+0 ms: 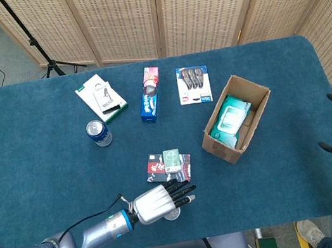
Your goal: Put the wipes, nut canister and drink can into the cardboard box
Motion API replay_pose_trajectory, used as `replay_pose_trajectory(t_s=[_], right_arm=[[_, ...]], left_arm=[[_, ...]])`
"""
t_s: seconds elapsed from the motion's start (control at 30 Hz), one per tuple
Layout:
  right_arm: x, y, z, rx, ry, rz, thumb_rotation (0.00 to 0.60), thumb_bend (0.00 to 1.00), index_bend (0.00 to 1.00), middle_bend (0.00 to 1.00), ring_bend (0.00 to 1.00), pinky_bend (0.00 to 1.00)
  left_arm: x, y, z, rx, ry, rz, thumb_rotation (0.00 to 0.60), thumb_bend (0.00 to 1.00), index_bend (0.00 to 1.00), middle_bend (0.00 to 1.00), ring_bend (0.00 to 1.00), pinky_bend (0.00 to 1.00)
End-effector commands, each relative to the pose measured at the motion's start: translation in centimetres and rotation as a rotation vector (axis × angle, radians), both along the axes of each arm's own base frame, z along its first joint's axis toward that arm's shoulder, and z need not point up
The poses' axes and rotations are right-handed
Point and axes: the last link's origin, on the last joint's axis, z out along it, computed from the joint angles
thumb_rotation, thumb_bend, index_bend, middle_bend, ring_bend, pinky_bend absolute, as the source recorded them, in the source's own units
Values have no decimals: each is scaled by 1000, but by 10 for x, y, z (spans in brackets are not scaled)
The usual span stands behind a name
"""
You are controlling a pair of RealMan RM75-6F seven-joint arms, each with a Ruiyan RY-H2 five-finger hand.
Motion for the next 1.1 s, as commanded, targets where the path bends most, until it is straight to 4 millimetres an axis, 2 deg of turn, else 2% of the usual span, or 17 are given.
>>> replay_pose_trajectory(t_s=[0.03, 0.23, 0.27, 0.33, 0.5, 0.7, 0.73, 0.8, 1.0, 1.1], right_arm=[[2, 2, -1, -2, 8, 13, 600, 0, 0, 0, 0, 108], [6, 5, -1, -16, 32, 39, 600, 0, 0, 0, 0, 108], [6, 5, -2, -17, 35, 42, 600, 0, 0, 0, 0, 107], [7, 6, -3, -15, 38, 44, 600, 0, 0, 0, 0, 108], [12, 7, -11, 19, 72, 75, 600, 0, 0, 0, 0, 107], [23, 10, -15, 63, 141, 150, 600, 0, 0, 0, 0, 105], [32, 11, -18, 93, 175, 211, 600, 0, 0, 0, 0, 104], [46, 14, -23, 145, 219, 313, 600, 0, 0, 0, 0, 105], [83, 17, -46, 287, 327, 558, 600, 0, 0, 0, 0, 104], [98, 17, -61, 346, 369, 647, 600, 0, 0, 0, 0, 104]], left_arm=[[-8, 6, 47, 84, -100, 60, 600, 0, 122, 0, 0, 187], [-35, 15, 104, 216, -217, 184, 600, 0, 122, 0, 0, 187], [-44, 19, 121, 263, -242, 220, 600, 0, 122, 0, 0, 187], [-53, 21, 137, 297, -265, 254, 600, 0, 122, 0, 0, 187], [-93, 28, 194, 454, -332, 403, 600, 0, 122, 0, 0, 167], [-130, 21, 224, 548, -322, 558, 600, 0, 122, 0, 0, 89], [-146, 16, 234, 584, -320, 640, 600, 0, 122, 0, 0, 80], [-163, 8, 246, 605, -339, 743, 600, 0, 122, 0, 0, 75], [-195, -14, 263, 635, -398, 926, 600, 0, 122, 0, 0, 74], [-204, -23, 268, 642, -403, 1002, 600, 0, 122, 0, 0, 64]])
